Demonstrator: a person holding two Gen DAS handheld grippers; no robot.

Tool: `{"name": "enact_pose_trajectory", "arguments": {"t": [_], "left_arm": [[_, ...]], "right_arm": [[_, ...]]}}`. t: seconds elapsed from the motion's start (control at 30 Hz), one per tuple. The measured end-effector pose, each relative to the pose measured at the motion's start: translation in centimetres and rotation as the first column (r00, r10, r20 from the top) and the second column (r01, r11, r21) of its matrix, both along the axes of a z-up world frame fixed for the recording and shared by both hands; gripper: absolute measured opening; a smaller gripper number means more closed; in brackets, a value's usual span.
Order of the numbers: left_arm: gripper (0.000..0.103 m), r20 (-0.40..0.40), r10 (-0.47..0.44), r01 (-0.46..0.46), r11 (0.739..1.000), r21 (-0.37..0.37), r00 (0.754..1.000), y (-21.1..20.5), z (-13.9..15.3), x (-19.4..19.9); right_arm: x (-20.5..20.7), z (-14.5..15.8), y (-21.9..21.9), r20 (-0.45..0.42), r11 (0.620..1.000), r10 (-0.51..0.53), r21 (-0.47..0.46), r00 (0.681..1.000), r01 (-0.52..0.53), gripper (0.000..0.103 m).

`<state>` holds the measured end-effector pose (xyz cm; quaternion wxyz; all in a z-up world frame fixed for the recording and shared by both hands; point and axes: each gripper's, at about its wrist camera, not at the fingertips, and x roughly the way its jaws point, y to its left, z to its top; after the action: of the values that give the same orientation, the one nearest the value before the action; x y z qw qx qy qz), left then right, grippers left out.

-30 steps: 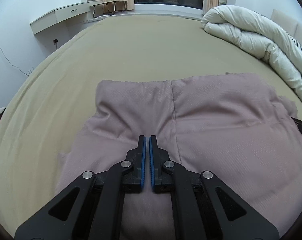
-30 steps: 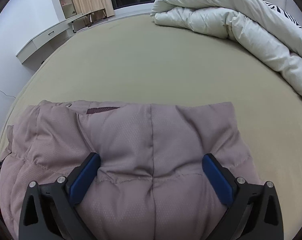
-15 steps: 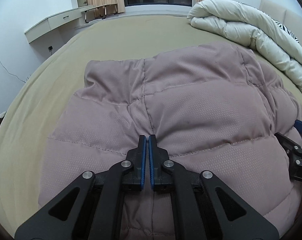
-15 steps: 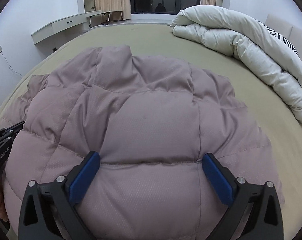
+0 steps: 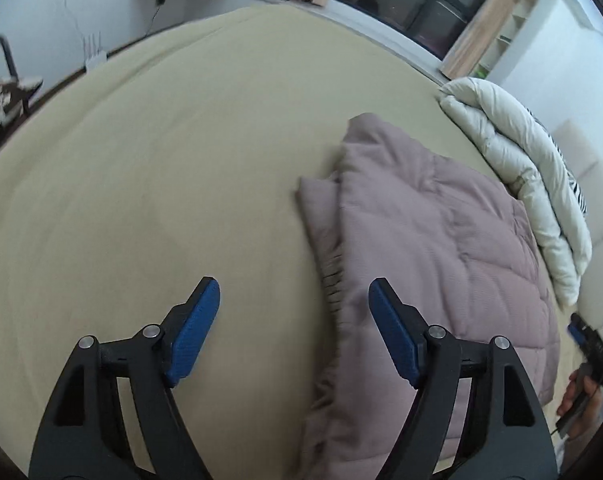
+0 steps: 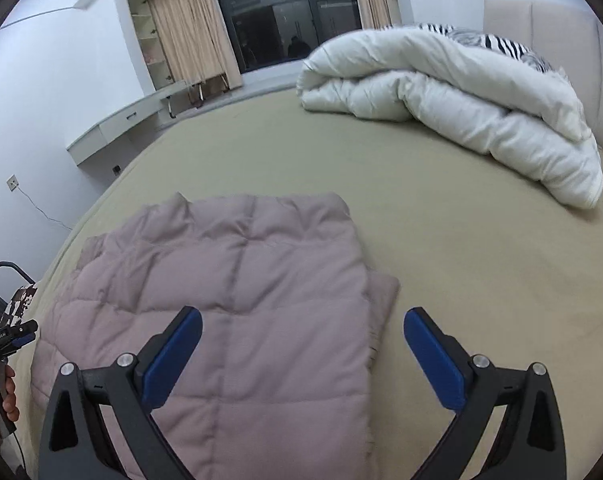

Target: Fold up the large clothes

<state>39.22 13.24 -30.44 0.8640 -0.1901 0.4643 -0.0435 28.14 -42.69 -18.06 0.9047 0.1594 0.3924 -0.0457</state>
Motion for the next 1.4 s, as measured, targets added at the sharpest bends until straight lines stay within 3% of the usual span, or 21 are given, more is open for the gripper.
{"name": "enact_pose_trajectory", "arguments": {"t": [0.13,0.2,0.33,0.43,0.7,0.83,0.9,0.97,1.0,1.13,1.2,1.4], "left_arm": [[0.077,-0.062,-0.029,0.022,0.993,-0.114,0.998,0.9,-2.4,1.4],[0.079,-0.075,-0.048,0.035,0.985,-0.168,0.996,1.0,-3.2,2.4],[0.098,-0.106,-0.098,0.069,0.966,-0.250,0.989,0.2,-4.9,5.0],[0.099,-0.129,-0.119,0.083,0.963,-0.255,0.984,-0.8,-6.2,7.1],[0.099,-0.140,-0.202,0.151,0.939,-0.310,0.969,-3.0,-7.3,11.7],[0.099,-0.160,-0.251,0.179,0.914,-0.364,0.955,-4.9,-8.4,15.1],[0.096,-0.175,-0.258,0.176,0.907,-0.383,0.950,-5.7,-8.9,16.5],[0.070,-0.182,-0.279,0.194,0.904,-0.382,0.943,-6.6,-9.0,17.5],[0.063,-0.190,-0.291,0.197,0.895,-0.400,0.937,-7.0,-9.1,17.9],[0.038,-0.185,-0.293,0.216,0.912,-0.349,0.938,-8.7,-7.4,17.7],[0.033,-0.183,-0.296,0.222,0.913,-0.343,0.937,-8.8,-6.1,16.9],[0.029,-0.149,-0.323,0.258,0.904,-0.340,0.935,-8.1,-1.0,10.8]], "right_arm": [[0.8,-3.4,-3.4,-0.093,0.979,0.017,0.204,0.996,0.002,0.103],[1.7,-4.8,-4.1,-0.114,0.968,0.040,0.253,0.993,-0.010,0.103],[3.7,-7.3,-4.8,-0.120,0.906,0.119,0.419,0.986,-0.058,0.103],[5.0,-7.8,-4.6,-0.083,0.872,0.187,0.474,0.979,-0.126,0.098],[7.3,-9.6,-4.3,-0.094,0.848,0.263,0.498,0.960,-0.184,0.097],[8.4,-9.8,-4.2,-0.089,0.834,0.265,0.521,0.960,-0.182,0.096],[8.8,-9.8,-4.1,-0.089,0.832,0.273,0.522,0.958,-0.188,0.089],[8.7,-9.7,-3.8,-0.091,0.838,0.276,0.511,0.957,-0.193,0.084],[8.6,-9.5,-3.6,-0.096,0.843,0.274,0.503,0.957,-0.191,0.078],[7.4,-7.2,-1.8,-0.106,0.881,0.254,0.435,0.961,-0.185,0.058],[6.5,-5.8,-1.1,-0.099,0.892,0.244,0.413,0.965,-0.184,0.050],[1.1,-0.7,2.0,-0.051,0.893,0.264,0.389,0.963,-0.224,0.044]]}}
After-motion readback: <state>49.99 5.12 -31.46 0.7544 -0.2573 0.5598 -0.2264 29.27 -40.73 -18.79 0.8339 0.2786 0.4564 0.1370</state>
